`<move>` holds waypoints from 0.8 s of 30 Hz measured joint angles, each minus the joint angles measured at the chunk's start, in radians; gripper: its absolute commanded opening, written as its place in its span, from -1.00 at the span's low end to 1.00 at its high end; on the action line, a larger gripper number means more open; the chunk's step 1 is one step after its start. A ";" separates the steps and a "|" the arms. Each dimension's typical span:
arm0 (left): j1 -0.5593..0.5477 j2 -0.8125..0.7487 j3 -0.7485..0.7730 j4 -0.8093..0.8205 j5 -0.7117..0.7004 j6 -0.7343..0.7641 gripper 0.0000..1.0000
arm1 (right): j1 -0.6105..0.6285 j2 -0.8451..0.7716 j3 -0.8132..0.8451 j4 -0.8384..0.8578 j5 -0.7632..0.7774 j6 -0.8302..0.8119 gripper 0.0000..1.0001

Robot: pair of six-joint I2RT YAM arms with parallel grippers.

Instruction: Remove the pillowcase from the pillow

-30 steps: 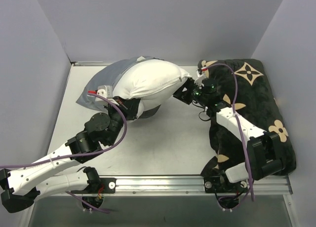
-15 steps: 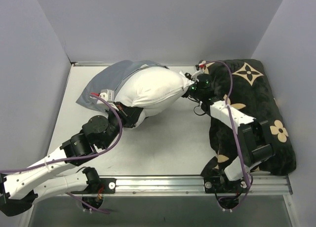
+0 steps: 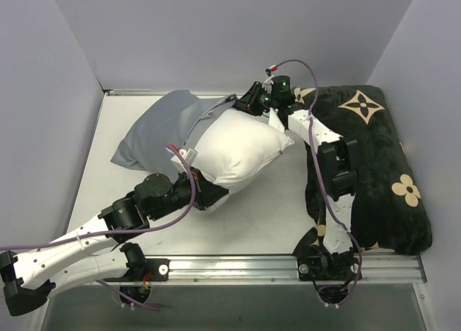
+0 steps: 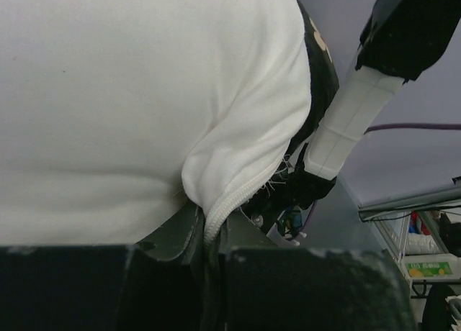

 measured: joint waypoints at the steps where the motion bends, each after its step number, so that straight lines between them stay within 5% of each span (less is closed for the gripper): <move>1: 0.000 0.003 -0.021 0.009 0.020 -0.006 -1.00 | 0.003 0.036 0.036 -0.021 -0.023 -0.012 -0.59; 3: 0.002 0.004 -0.056 0.017 0.045 -0.014 -1.00 | 0.008 0.093 0.072 -0.064 -0.062 -0.031 -0.50; 12: -0.012 0.056 -0.146 0.092 0.005 -0.044 -1.00 | -0.039 0.100 -0.056 -0.178 -0.057 -0.067 0.47; 18: -0.016 0.180 -0.232 0.230 -0.085 -0.106 -1.00 | -0.140 -0.041 -0.001 -0.350 -0.012 -0.086 0.71; 19: -0.017 0.198 -0.240 0.248 -0.102 -0.117 -1.00 | -0.154 -0.075 0.012 -0.367 -0.002 -0.089 0.89; 24: -0.022 0.285 -0.248 0.342 -0.179 -0.150 -1.00 | -0.194 -0.328 -0.055 -0.412 0.039 -0.082 0.95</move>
